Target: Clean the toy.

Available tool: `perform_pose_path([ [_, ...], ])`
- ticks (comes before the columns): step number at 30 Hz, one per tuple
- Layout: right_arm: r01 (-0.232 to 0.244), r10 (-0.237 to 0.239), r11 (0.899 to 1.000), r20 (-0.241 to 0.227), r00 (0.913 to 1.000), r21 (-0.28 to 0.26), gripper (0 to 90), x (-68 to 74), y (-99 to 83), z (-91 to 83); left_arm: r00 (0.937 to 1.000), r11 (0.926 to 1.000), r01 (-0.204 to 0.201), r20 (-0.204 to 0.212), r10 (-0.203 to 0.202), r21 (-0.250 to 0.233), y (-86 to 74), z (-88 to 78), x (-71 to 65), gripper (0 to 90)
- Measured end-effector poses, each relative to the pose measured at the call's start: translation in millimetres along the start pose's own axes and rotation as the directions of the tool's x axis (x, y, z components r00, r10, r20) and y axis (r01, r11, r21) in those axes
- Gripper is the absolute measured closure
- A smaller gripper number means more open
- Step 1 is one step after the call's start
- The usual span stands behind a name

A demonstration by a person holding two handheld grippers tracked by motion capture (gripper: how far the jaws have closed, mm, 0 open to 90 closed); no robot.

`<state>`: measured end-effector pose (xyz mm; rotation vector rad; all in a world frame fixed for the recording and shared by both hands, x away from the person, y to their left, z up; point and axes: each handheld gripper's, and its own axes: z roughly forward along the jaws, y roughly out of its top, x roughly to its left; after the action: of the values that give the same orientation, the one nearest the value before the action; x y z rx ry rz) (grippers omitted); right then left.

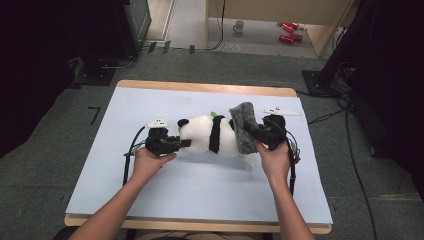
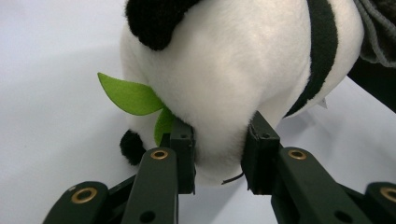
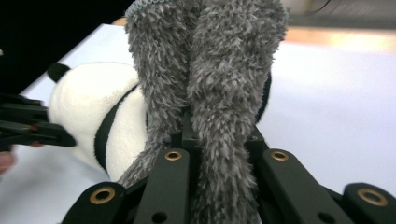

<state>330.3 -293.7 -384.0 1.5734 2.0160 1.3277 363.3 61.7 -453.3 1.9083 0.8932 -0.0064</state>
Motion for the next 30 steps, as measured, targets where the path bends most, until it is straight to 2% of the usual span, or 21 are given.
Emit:
perform_pose_path([
  [2, -0.011, 0.011, 1.0, 0.003, 0.9999, 0.0, 79.2, -5.1, -2.9, -0.6, 1.0, 1.0, 0.001, 0.0, -0.001, 0.004, 1.4, 0.3, 0.3, 69.7],
  [4, 0.007, -0.007, 1.0, 0.051, 0.9987, 0.004, 79.5, -8.7, -3.4, -2.7, 0.9999, 0.9999, 0.01, 0.003, -0.01, 0.004, 1.6, 0.4, 2.2, 69.7],
  [6, -0.003, 0.002, 1.0, 0.073, 0.9973, 0.013, 79.5, -13.2, -4.2, -4.8, 0.9999, 0.9999, 0.013, 0.006, -0.013, 0.008, 1.7, 0.0, 3.8, 69.8],
  [9, -0.045, 0.045, 0.999, 0.053, 0.9976, -0.009, 79.6, -18.0, -1.0, -14.6, 0.9999, 0.9999, 0.015, 0.009, -0.015, 0.001, 1.3, 0.4, 5.1, 69.7],
  [11, -0.045, 0.046, 0.998, 0.036, 0.9983, -0.033, 79.5, -12.7, 4.6, -23.1, 0.9999, 0.9999, 0.011, 0.011, -0.011, -0.002, 1.1, 0.6, 5.6, 69.7],
  [16, 0.015, -0.016, 0.998, -0.027, 0.9995, -0.067, 79.4, 14.1, 14.2, -32.6, 0.9999, 1.0, 0.001, 0.013, -0.001, -0.002, 0.9, 0.0, 6.2, 68.9],
  [17, 0.029, -0.032, 0.998, -0.046, 0.9984, -0.061, 79.4, 21.2, 13.6, -32.0, 0.9999, 1.0, -0.005, 0.013, 0.005, 0.0, 0.9, -0.2, 6.4, 68.7],
  [18, 0.029, -0.032, 0.998, -0.046, 0.9984, -0.061, 79.4, 21.2, 13.6, -32.0, 0.9999, 1.0, -0.005, 0.013, 0.005, 0.0, 0.9, -0.2, 6.4, 68.5],
  [19, 0.054, -0.057, 0.998, -0.072, 0.9957, -0.044, 79.4, 31.8, 10.8, -29.0, 0.9999, 1.0, -0.009, 0.012, 0.009, 0.001, 0.9, -0.5, 6.5, 68.2],
  [22, 0.081, -0.081, 0.997, -0.088, 0.9929, -0.009, 79.3, 41.2, 5.8, -20.5, 0.9998, 1.0, -0.009, 0.015, 0.009, 0.001, 0.8, -0.5, 6.9, 67.6],
  [24, 0.095, -0.094, 0.995, -0.072, 0.993, 0.022, 79.3, 41.8, 1.1, -11.3, 0.9999, 1.0, -0.006, 0.014, 0.006, 0.0, 0.9, -0.8, 6.9, 66.4],
  [26, 0.104, -0.101, 0.993, -0.049, 0.9937, 0.057, 78.9, 38.4, -5.4, -0.1, 0.9999, 1.0, -0.004, 0.013, 0.004, 0.0, 1.1, -0.8, 6.8, 61.2],
  [28, 0.071, -0.069, 0.997, -0.066, 0.9955, 0.037, 79.0, 31.9, -8.2, 3.0, 0.9999, 0.9999, -0.001, 0.01, 0.001, -0.014, 1.2, -1.1, 8.1, 54.8],
  [30, 0.063, -0.06, 0.997, -0.071, 0.9957, 0.034, 78.9, 28.6, -7.6, 3.3, 0.9998, 0.9996, -0.018, 0.012, 0.018, -0.022, 0.7, -1.0, 8.8, 50.2],
])
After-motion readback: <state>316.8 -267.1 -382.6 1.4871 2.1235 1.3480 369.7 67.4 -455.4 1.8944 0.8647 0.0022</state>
